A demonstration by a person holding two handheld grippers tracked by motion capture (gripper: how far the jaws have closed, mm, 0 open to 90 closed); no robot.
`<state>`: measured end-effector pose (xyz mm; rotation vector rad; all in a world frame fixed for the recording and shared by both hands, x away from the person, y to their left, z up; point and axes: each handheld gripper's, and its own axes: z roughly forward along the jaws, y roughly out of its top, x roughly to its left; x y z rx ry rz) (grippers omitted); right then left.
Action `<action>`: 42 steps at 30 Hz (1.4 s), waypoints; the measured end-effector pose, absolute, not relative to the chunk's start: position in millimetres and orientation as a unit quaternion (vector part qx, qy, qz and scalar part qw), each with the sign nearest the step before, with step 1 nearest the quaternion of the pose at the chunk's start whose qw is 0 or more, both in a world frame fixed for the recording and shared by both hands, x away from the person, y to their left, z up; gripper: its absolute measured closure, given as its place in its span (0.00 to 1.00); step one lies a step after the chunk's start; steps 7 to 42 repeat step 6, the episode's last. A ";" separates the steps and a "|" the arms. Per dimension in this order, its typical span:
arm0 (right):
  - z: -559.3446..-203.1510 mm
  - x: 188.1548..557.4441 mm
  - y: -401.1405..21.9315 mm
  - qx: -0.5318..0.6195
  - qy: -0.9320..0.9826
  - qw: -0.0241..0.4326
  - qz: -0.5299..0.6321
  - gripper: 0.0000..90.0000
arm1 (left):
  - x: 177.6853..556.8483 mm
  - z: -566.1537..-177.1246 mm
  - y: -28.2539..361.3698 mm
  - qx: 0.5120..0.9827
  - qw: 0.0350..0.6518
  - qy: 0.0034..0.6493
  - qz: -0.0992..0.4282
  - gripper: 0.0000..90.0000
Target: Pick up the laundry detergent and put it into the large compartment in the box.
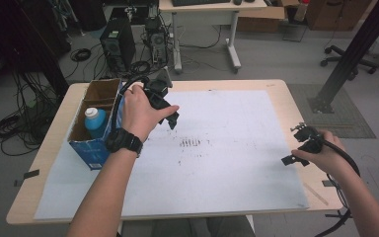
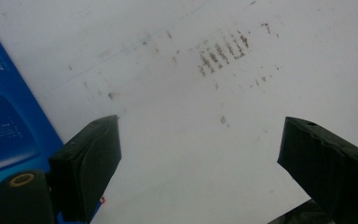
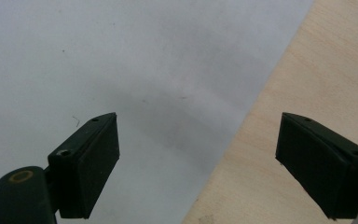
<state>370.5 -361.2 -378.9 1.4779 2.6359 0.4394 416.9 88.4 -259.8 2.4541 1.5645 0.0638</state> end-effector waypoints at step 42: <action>-378.6 370.8 -361.4 0.483 0.862 0.044 0.143 0.15 | 416.6 -260.9 89.4 0.837 0.116 0.535 0.022 0.15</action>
